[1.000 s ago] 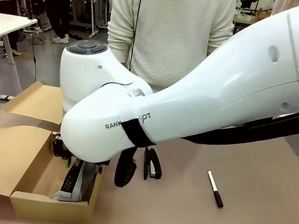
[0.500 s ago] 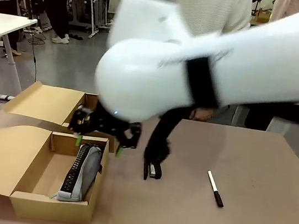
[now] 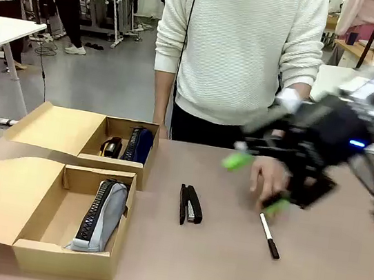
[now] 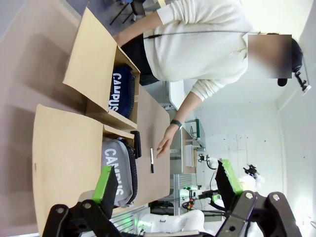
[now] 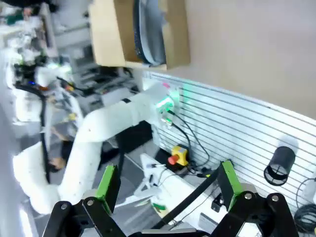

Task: Place items inside the box.
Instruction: Pick up a Pencil pouch or Stapler and place it inside the Mailer Box closest to the robot.

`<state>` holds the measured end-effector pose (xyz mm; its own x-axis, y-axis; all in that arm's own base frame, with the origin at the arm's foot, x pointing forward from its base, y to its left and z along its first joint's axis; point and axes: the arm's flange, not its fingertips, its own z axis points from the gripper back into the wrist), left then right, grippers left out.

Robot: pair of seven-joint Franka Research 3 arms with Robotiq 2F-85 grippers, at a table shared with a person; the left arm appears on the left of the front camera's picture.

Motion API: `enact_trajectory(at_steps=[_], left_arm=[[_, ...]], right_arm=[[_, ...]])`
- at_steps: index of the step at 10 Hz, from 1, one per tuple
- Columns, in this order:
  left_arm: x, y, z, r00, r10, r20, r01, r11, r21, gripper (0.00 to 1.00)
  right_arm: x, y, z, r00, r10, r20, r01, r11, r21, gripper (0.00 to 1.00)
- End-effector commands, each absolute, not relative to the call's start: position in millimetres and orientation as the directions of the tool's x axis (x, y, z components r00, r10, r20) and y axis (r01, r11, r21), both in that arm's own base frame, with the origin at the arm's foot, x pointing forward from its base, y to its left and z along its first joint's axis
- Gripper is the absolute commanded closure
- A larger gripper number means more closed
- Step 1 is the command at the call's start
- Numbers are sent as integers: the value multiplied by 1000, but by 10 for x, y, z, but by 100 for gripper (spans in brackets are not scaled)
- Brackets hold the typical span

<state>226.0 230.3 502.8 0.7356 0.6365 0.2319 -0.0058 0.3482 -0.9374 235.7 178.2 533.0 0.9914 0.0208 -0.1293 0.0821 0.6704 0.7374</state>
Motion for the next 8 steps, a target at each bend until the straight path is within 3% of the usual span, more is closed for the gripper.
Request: enact_trajectory(at_steps=[1,3,5,7,8], left_arm=[[2269,2291,5030,730,637,249,24,340,-940,0],[2269,2291,5030,730,637,249,24,340,-940,0],[2269,2291,5030,730,637,249,24,340,-940,0],[2269,2291,5030,730,637,249,24,340,-940,0],[2269,2291,5030,730,637,249,24,340,-940,0]], right_arm=[[2125,959,5097,997,11,-70,56,494,868,0],[1888,244,4800,997,-64,-42,58,261,964,0],[1666,-232,4482,979,-199,-37,59,106,993,0],[1512,-493,4032,959,-282,-12,31,61,998,0],[1547,-429,3855,936,-333,-115,161,111,981,0]])
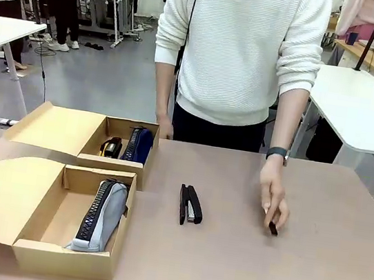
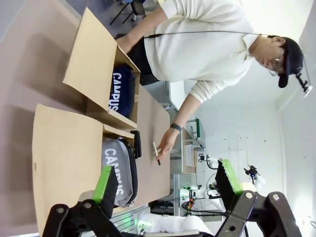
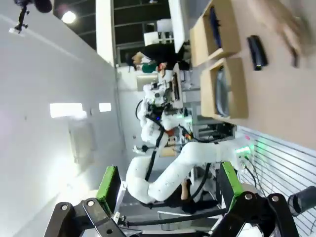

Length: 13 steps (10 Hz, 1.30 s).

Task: Place items inside the box.
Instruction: Pick up a Pencil pouch or Stapler and place it inside the Mailer Box closest to the robot.

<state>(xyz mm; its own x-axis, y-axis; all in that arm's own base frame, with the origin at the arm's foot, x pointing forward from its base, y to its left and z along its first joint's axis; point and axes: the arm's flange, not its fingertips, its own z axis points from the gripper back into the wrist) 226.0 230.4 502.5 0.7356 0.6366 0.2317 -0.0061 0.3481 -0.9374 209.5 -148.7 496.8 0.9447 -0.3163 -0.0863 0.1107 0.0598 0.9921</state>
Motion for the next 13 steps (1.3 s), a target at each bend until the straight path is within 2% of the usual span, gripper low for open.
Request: enact_trajectory(at_steps=[1,13], left_arm=[[2269,2291,5030,730,637,249,24,340,-940,0],[2269,2291,5030,730,637,249,24,340,-940,0]], right_arm=[[2160,-1224,5264,959,-279,-53,74,65,995,0],[2160,-1224,5264,959,-279,-53,74,65,995,0]])
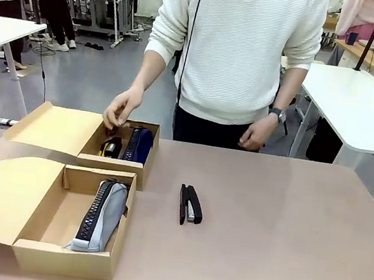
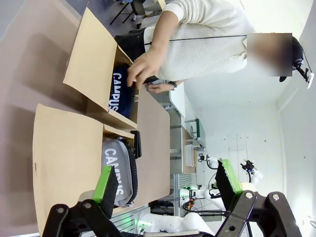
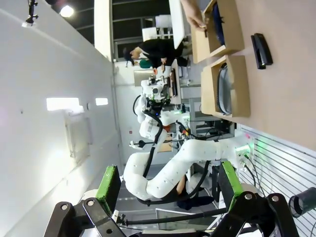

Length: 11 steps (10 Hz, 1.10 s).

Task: Place items inside the box.
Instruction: Pick up a Pencil pouch or Stapler and place it inside the Mailer Box closest to the robot.

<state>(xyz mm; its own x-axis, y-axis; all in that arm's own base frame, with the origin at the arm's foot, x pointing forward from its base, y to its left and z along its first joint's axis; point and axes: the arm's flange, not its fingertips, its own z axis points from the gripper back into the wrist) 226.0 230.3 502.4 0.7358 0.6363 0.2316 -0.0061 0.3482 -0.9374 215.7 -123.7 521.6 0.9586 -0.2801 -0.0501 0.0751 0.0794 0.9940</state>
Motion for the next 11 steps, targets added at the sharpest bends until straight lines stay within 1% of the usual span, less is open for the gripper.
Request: enact_trajectory(at_steps=[1,3,4,5,6,7,9,10,11], left_arm=[[2269,2291,5030,730,637,249,24,340,-940,0],[2269,2291,5030,730,637,249,24,340,-940,0],[2269,2291,5030,730,637,249,24,340,-940,0],[2269,2291,5030,730,637,249,24,340,-940,0],[2269,2291,5030,730,637,249,24,340,-940,0],[2269,2291,5030,730,637,249,24,340,-940,0],[2269,2291,5030,730,637,249,24,340,-940,0],[2269,2291,5030,730,637,249,24,340,-940,0],[2269,2291,5030,730,637,249,24,340,-940,0]], right_arm=[[2160,-1224,5264,959,-279,-53,74,65,995,0],[2157,-1237,5216,959,-280,-50,75,79,994,0],[2270,-949,5235,972,-232,-41,82,170,982,0],[2386,-643,5339,983,-185,2,39,217,975,0],[2486,-296,5433,988,-156,9,43,323,946,0],[2591,155,5462,999,-53,8,13,398,917,0],[2713,918,5356,998,54,10,-38,546,837,0],[2713,1323,5265,991,131,24,-100,612,785,0],[2649,1744,5187,973,224,55,-191,649,736,0]])
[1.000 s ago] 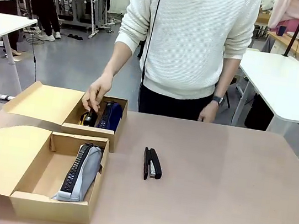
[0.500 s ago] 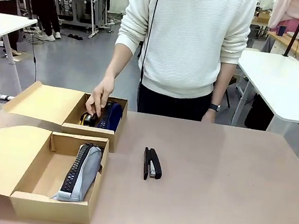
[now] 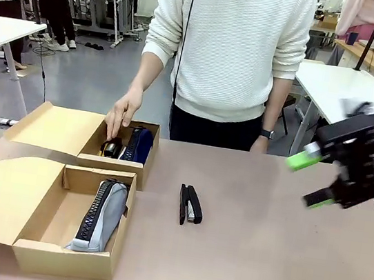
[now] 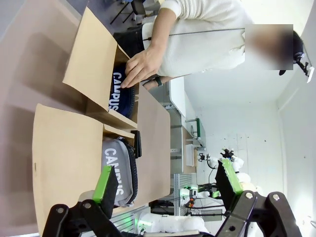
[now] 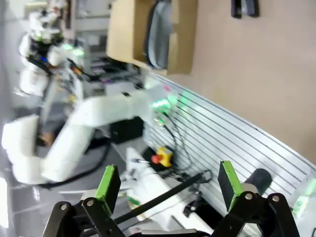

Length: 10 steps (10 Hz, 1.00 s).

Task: Place items inside the box.
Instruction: Pick up a Pencil pouch or Stapler and place it inside the Mailer Box closest to the robot.

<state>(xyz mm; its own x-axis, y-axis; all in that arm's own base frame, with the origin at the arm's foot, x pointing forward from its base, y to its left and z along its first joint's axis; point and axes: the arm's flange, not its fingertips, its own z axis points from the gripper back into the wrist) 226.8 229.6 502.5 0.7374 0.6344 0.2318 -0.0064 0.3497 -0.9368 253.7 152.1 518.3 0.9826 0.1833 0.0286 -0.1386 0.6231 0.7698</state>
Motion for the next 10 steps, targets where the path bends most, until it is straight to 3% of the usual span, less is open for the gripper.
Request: enact_trajectory(at_steps=[1,2,3,4,5,6,7,9,10], left_arm=[[2269,2291,5030,730,637,249,24,340,-940,0],[2269,2291,5030,730,637,249,24,340,-940,0],[2269,2291,5030,730,637,249,24,340,-940,0],[2269,2291,5030,730,637,249,24,340,-940,0],[2269,2291,5030,730,637,249,24,340,-940,0],[2269,2291,5030,730,637,249,24,340,-940,0],[2269,2291,5030,730,637,249,24,340,-940,0],[2269,2291,5030,730,637,249,24,340,-940,0],[2269,2291,5030,730,637,249,24,340,-940,0]], right_arm=[[2600,1969,5071,959,273,77,-261,744,615,0],[2620,1921,5032,951,293,103,-306,824,478,0],[2476,1884,5101,966,254,48,-214,680,701,0],[2476,1884,5101,966,254,48,-214,680,701,0],[2453,2096,5025,948,312,70,-291,751,593,0],[2541,2163,4975,990,136,-34,-107,886,451,0],[2749,2539,4849,990,121,-78,-94,956,277,0],[3217,3058,4619,997,22,-78,-16,997,71,0],[3430,3240,4473,995,2,-102,2,999,32,0]])
